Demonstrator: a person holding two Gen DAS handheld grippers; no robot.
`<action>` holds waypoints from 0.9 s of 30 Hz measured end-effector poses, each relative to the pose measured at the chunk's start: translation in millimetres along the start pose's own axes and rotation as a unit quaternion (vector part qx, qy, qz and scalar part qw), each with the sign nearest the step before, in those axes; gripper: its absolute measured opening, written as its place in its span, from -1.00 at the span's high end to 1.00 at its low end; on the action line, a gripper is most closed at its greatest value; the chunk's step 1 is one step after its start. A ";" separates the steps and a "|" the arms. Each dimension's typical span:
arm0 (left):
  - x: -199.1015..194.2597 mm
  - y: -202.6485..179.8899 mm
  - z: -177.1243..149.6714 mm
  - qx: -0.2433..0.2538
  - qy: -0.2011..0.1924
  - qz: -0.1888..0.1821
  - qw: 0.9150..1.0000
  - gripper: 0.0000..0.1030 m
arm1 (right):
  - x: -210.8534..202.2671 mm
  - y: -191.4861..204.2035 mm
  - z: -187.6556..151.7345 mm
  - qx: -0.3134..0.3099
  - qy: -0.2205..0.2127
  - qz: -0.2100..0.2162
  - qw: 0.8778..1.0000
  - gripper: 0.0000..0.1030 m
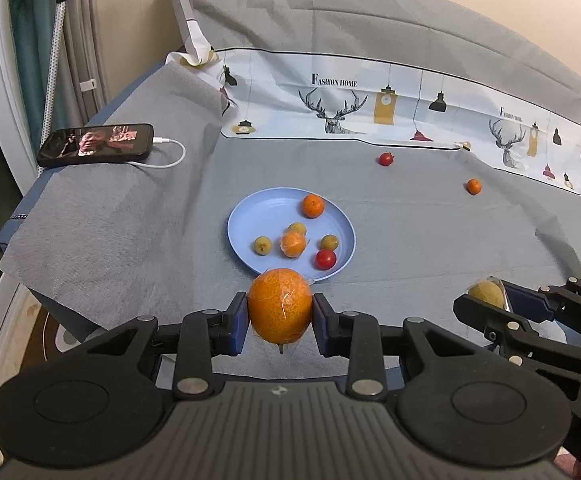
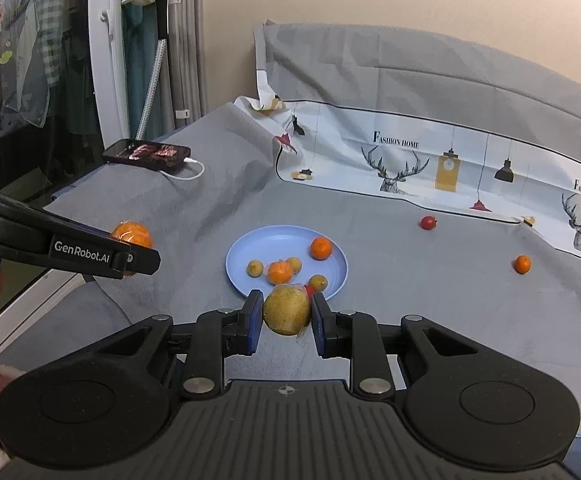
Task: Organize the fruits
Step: 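Carry the netted orange and yellow fruit onto the blue plate and open both tools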
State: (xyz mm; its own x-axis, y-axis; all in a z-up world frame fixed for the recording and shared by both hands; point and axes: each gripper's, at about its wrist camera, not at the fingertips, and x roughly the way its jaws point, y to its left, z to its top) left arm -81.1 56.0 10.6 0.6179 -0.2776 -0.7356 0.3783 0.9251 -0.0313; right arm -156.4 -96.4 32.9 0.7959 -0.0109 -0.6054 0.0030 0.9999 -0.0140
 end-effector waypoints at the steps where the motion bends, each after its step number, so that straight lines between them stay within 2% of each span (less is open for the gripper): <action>1: 2.7 1.0 1.4 -0.001 0.002 0.000 1.000 0.29 | 2.1 0.1 -0.1 0.000 0.002 -0.001 1.000 0.48; 9: 28.7 9.7 25.0 -0.013 0.013 0.000 1.000 0.29 | 27.4 -8.3 4.9 0.007 0.021 -0.004 1.000 0.48; 14: 56.1 12.1 45.7 -0.009 0.023 0.007 1.000 0.29 | 56.9 -17.0 11.6 0.014 0.032 -0.005 0.999 0.48; 21: 119.5 10.8 77.2 0.002 0.058 0.006 0.998 0.29 | 121.8 -31.3 20.5 0.037 0.056 0.002 0.998 0.48; 27: 184.7 6.5 97.2 0.010 0.078 0.019 0.997 0.29 | 181.1 -46.3 25.3 0.048 0.073 0.009 0.996 0.48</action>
State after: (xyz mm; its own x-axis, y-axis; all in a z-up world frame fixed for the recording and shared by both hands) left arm 102.5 -14.5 -59.7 0.5178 -0.1973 -0.8324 0.3710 0.9286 0.0107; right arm 2.9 -144.4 -56.0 0.7001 0.0137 -0.7139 0.0520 0.9962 0.0701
